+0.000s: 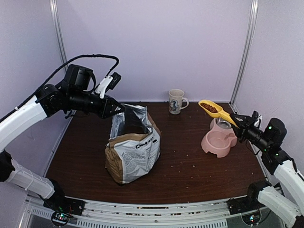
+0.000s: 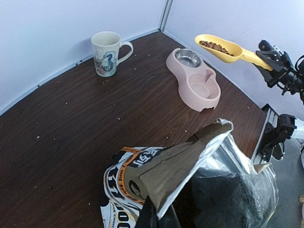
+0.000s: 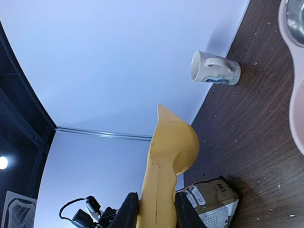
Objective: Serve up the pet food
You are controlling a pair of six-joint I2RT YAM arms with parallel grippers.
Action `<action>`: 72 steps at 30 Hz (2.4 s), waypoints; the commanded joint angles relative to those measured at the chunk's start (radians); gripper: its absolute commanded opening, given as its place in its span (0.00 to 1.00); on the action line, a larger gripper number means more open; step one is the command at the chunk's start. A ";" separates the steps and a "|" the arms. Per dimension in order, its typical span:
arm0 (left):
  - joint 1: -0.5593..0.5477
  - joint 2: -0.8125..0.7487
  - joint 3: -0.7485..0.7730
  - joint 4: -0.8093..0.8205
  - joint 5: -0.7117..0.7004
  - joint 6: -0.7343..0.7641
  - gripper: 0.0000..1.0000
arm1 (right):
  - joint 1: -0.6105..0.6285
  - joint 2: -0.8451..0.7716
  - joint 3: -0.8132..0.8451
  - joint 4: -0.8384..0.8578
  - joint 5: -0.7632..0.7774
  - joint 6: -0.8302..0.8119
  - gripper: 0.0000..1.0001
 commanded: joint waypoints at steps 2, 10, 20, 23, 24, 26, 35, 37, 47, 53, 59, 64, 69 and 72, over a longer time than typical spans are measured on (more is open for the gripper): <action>0.074 -0.065 -0.041 0.176 0.149 0.128 0.00 | -0.149 -0.096 -0.085 -0.146 -0.057 -0.099 0.14; 0.107 -0.071 -0.122 0.223 0.171 0.144 0.00 | -0.262 -0.198 -0.123 -0.351 -0.038 -0.212 0.14; 0.109 -0.104 -0.172 0.231 0.147 0.146 0.00 | -0.264 -0.144 -0.030 -0.575 0.045 -0.410 0.15; 0.108 -0.108 -0.178 0.231 0.136 0.148 0.00 | -0.263 -0.109 0.021 -0.631 0.065 -0.473 0.15; 0.109 -0.108 -0.178 0.230 0.133 0.147 0.00 | -0.264 -0.096 0.033 -0.648 0.073 -0.490 0.15; 0.109 -0.106 -0.177 0.227 0.132 0.149 0.00 | -0.264 -0.079 0.058 -0.674 0.088 -0.523 0.15; 0.109 -0.104 -0.175 0.221 0.132 0.155 0.00 | -0.265 -0.010 0.190 -0.800 0.137 -0.655 0.15; 0.108 -0.103 -0.175 0.221 0.134 0.155 0.00 | -0.264 0.005 0.222 -0.834 0.145 -0.685 0.16; 0.108 -0.103 -0.175 0.220 0.147 0.156 0.00 | -0.264 0.116 0.405 -1.051 0.197 -0.891 0.16; 0.109 -0.105 -0.175 0.219 0.150 0.157 0.00 | -0.264 0.172 0.511 -1.123 0.188 -0.978 0.16; 0.109 -0.107 -0.173 0.219 0.160 0.155 0.00 | -0.263 0.248 0.614 -1.215 0.159 -1.102 0.16; 0.109 -0.108 -0.172 0.218 0.175 0.154 0.00 | -0.254 0.268 0.689 -1.251 0.173 -1.158 0.16; 0.095 -0.121 -0.157 0.214 0.237 0.165 0.00 | -0.163 0.258 0.775 -1.240 0.039 -1.143 0.16; 0.070 -0.140 -0.148 0.229 0.233 0.139 0.00 | 0.009 0.235 0.805 -1.133 -0.055 -1.009 0.16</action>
